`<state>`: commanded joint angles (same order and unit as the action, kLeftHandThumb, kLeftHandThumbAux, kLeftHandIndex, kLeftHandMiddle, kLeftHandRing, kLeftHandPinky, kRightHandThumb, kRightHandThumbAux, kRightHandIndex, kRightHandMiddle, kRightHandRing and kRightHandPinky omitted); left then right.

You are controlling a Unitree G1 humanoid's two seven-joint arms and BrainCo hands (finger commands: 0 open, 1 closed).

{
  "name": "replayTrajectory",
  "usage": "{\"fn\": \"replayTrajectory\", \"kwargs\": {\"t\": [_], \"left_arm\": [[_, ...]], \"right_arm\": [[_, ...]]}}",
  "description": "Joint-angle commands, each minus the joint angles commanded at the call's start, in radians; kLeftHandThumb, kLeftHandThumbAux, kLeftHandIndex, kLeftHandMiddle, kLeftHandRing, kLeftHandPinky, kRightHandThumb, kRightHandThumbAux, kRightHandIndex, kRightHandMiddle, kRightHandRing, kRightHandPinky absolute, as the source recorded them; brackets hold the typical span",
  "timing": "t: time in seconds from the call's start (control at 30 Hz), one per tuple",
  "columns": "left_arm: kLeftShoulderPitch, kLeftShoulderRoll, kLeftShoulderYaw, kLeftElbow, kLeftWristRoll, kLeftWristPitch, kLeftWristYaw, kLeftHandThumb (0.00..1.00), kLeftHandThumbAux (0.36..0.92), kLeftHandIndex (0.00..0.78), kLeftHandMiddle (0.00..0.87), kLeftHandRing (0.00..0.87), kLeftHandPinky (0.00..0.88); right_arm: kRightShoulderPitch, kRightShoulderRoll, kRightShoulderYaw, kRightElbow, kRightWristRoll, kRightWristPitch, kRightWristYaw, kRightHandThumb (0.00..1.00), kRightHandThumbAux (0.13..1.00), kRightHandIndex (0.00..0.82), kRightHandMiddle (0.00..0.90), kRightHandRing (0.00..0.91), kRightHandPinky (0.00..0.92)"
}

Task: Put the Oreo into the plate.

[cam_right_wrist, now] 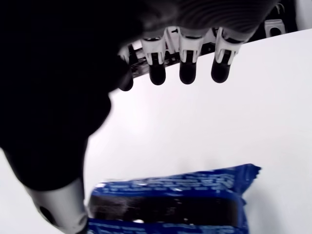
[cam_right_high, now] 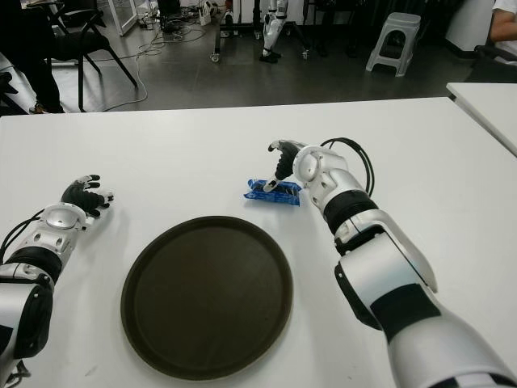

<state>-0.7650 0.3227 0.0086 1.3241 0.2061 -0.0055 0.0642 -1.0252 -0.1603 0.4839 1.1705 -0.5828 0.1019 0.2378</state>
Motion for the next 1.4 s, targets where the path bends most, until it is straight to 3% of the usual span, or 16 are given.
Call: {"fn": "replayTrajectory", "kwargs": {"t": [0.47, 0.97, 1.4], "left_arm": [[0.002, 0.001, 0.015, 0.001, -0.015, -0.003, -0.021, 0.161, 0.825, 0.089, 0.11, 0.142, 0.143], [0.0, 0.002, 0.009, 0.002, -0.008, -0.002, -0.015, 0.121, 0.839, 0.138, 0.177, 0.219, 0.224], [0.001, 0.001, 0.012, 0.0, -0.012, -0.003, -0.017, 0.119, 0.846, 0.121, 0.155, 0.18, 0.16]], "right_arm": [[0.011, 0.001, -0.008, -0.003, 0.007, 0.007, 0.003, 0.0, 0.773, 0.039, 0.077, 0.026, 0.0], [0.03, 0.008, -0.016, 0.001, 0.018, 0.0, 0.011, 0.0, 0.782, 0.043, 0.086, 0.032, 0.0], [0.046, 0.005, -0.012, -0.012, 0.017, -0.025, 0.02, 0.0, 0.799, 0.042, 0.079, 0.03, 0.0]]}}
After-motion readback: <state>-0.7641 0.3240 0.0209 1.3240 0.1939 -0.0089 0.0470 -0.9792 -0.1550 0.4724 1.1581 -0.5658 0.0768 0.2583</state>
